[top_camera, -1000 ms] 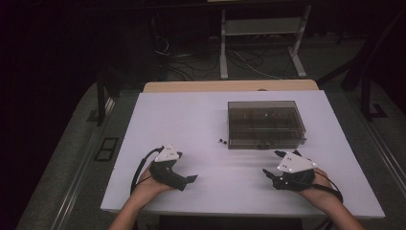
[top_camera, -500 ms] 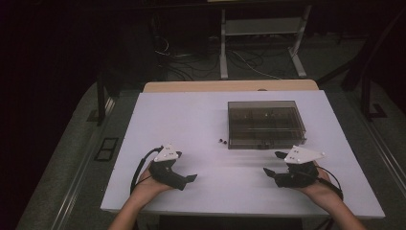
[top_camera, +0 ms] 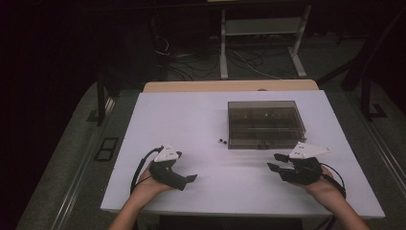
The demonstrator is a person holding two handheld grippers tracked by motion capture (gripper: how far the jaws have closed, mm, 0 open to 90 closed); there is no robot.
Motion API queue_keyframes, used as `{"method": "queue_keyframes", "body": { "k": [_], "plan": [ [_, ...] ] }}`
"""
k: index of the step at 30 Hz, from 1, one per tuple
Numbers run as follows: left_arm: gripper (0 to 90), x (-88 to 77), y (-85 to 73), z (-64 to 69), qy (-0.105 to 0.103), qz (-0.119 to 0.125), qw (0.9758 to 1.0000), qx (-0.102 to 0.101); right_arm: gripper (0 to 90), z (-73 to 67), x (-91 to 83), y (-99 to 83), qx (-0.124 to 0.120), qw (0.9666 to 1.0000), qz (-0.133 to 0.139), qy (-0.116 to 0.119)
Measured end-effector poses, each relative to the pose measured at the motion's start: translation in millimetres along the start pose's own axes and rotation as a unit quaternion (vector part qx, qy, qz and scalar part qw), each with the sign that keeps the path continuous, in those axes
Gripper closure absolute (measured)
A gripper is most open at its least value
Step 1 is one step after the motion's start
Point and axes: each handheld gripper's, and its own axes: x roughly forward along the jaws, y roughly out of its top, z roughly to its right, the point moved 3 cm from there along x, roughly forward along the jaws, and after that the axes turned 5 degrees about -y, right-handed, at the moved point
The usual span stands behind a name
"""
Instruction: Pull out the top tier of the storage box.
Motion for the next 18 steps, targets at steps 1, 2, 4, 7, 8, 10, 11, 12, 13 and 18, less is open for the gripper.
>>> {"method": "queue_keyframes", "body": {
  "k": [1,2,4,7,8,10,11,12,13,18],
  "plan": [
    [0.0,0.2,0.1,0.1,0.000,-0.001,1.0000,0.000,62.0,0.4,-0.3,0.5,0.002,1.0000,0.001,0.002],
    [0.0,0.4,0.1,0.2,0.000,0.000,1.0000,-0.001,64.8,1.2,-1.0,1.1,0.003,1.0000,-0.001,0.005],
    [0.0,0.6,0.1,0.2,0.000,-0.001,1.0000,0.000,70.0,2.1,-1.1,2.0,0.004,1.0000,-0.002,0.007],
    [0.0,0.5,0.1,0.1,0.000,0.000,1.0000,-0.001,81.7,4.6,-3.0,4.0,0.007,0.9998,-0.005,0.016],
    [0.0,0.4,0.2,0.1,0.000,0.000,1.0000,-0.001,81.7,4.6,-3.0,4.0,0.007,0.9998,-0.005,0.016],
    [0.0,0.6,0.2,0.2,0.000,0.000,1.0000,-0.001,88.7,6.3,-5.1,6.8,0.016,0.9996,-0.009,0.023],
    [0.0,0.7,0.1,0.2,0.000,0.000,1.0000,0.000,88.8,7.0,-5.5,7.5,0.017,0.9995,-0.008,0.025],
    [0.0,0.7,0.1,0.4,0.000,0.001,1.0000,0.000,88.8,7.0,-5.5,7.5,0.017,0.9995,-0.008,0.025],
    [0.0,0.6,0.2,0.4,-0.001,0.000,1.0000,0.000,88.8,7.6,-6.0,8.3,0.019,0.9994,-0.009,0.029],
    [0.0,0.5,0.5,0.5,-0.001,0.002,1.0000,-0.002,88.9,9.0,-8.8,13.6,0.021,0.9989,-0.012,0.041]
  ]
}}
